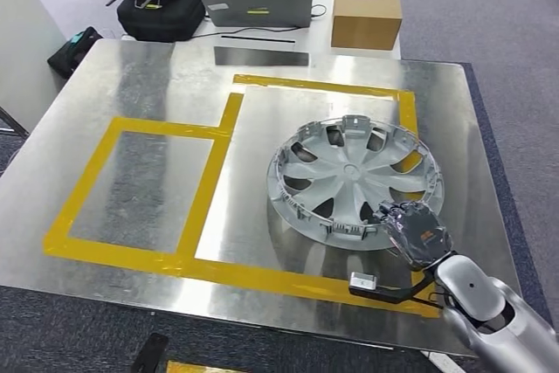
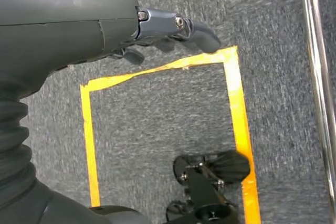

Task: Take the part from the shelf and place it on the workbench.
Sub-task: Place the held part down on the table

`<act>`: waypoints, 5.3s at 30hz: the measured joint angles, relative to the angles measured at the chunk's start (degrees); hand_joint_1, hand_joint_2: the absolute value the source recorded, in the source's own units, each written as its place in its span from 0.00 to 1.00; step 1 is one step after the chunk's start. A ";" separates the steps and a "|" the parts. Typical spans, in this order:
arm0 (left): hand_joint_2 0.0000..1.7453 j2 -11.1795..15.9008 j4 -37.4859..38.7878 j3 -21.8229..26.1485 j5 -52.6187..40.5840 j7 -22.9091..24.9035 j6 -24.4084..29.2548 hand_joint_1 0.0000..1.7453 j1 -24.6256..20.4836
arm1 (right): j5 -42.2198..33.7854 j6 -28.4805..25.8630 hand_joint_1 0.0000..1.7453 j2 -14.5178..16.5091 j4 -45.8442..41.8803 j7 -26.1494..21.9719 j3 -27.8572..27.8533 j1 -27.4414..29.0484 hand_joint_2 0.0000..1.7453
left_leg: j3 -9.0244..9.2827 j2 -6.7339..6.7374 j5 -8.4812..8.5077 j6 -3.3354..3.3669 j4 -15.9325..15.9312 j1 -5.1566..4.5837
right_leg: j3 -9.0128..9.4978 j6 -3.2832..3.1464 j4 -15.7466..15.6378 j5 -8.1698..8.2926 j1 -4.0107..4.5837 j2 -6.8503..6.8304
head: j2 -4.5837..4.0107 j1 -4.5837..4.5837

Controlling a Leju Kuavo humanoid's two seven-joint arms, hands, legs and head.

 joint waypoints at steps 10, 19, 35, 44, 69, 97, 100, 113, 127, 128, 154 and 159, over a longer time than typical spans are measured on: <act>1.00 -0.12 -0.10 -0.06 -2.85 -0.87 1.13 0.00 -0.81 | -3.22 0.73 1.00 0.73 1.71 -6.17 2.85 -4.23 1.00 | 0.21 0.01 0.59 -1.87 -0.16 0.38 | 0.03 -0.49 0.22 0.35 0.31 0.02 | -0.01 0.05; 1.00 -0.32 -0.36 -0.22 -4.87 -1.60 2.54 0.00 -2.07 | -4.66 1.04 1.00 5.14 9.48 -7.95 6.54 -10.34 1.00 | 0.20 0.01 0.68 -1.86 -0.12 0.35 | 0.07 -0.42 0.20 0.59 0.26 -0.02 | -0.01 0.06; 1.00 -0.39 -0.48 -0.23 -5.78 -3.22 3.55 0.00 -2.20 | -7.37 5.10 1.00 9.27 19.60 -5.96 9.72 -13.58 1.00 | 0.19 0.01 0.69 -1.85 -0.08 0.31 | 0.09 -0.41 0.20 0.61 0.23 -0.03 | -0.01 0.05; 1.00 -0.40 -0.48 -0.23 -5.99 -2.84 1.97 0.00 -2.23 | -8.93 4.19 1.00 11.25 23.07 -6.70 10.18 -13.91 1.00 | 0.20 0.02 0.69 -1.85 -0.08 0.31 | 0.09 -0.42 0.20 0.61 0.23 -0.02 | -0.01 0.04; 0.00 -0.40 -0.50 0.44 -5.47 -5.72 1.10 0.00 -2.21 | -10.91 2.60 0.00 12.27 24.65 -8.63 10.15 -13.49 1.00 | 0.23 0.04 0.69 -1.84 -0.06 0.31 | 0.07 -0.42 0.20 0.61 0.21 -0.01 | -0.01 0.05; 0.00 -0.40 -0.50 2.26 -7.50 -4.86 1.34 0.00 -1.92 | 6.30 -20.71 0.00 13.19 12.47 -1.94 2.24 -2.50 1.00 | 0.21 0.05 0.67 -1.85 -0.07 0.30 | -0.03 -0.44 0.19 0.59 0.20 -0.01 | -0.01 0.05; 0.00 -0.40 -0.50 2.28 -7.60 -4.84 1.34 0.00 -1.92 | 6.94 -20.94 0.00 13.30 12.26 -1.75 2.00 -2.27 1.00 | 0.21 0.05 0.67 -1.85 -0.07 0.30 | -0.04 -0.44 0.19 0.59 0.20 -0.01 | -0.01 0.05; 0.00 -0.40 -0.50 2.49 -7.62 -4.55 1.38 0.00 -1.85 | 1.85 -21.59 0.00 17.58 6.08 -8.72 -4.74 3.60 1.00 | 0.20 0.05 0.62 -1.88 -0.07 0.29 | -0.47 -0.46 0.19 0.53 0.19 -0.01 | -0.01 0.05; 0.00 -0.54 -0.50 6.55 -4.40 -7.11 3.17 0.00 1.13 | -47.35 -22.08 0.00 34.51 -14.12 -37.34 -26.57 21.58 0.00 | 0.24 0.01 0.25 -2.07 -0.07 0.29 | -0.46 -0.74 0.19 0.13 0.19 -0.06 | -0.01 0.06; 0.00 -0.57 -0.50 6.98 -4.04 -7.29 3.31 0.00 1.50 | -49.79 -22.15 0.00 34.80 -16.23 -37.60 -27.94 23.25 0.00 | 0.24 0.02 0.20 -2.07 -0.07 0.27 | -0.46 -0.75 0.18 0.13 0.17 -0.03 | -0.01 0.06; 0.00 -1.50 -0.50 10.96 -2.03 -5.75 3.00 0.00 2.77 | -52.99 -22.04 0.00 37.47 -26.84 -38.00 -38.04 32.41 0.00 | 1.28 0.72 0.40 -0.78 -0.91 0.80 | -4.17 1.35 10.70 -7.23 -0.38 -0.42 | -0.01 0.36; 0.00 -1.38 -0.50 10.99 -2.19 -5.57 3.01 0.00 2.92 | -53.14 -22.04 0.00 37.46 -26.37 -38.01 -38.04 32.47 0.00 | 0.61 0.91 0.80 -1.57 -0.41 1.22 | -1.97 2.35 8.11 -4.83 -1.29 -0.54 | -0.01 0.35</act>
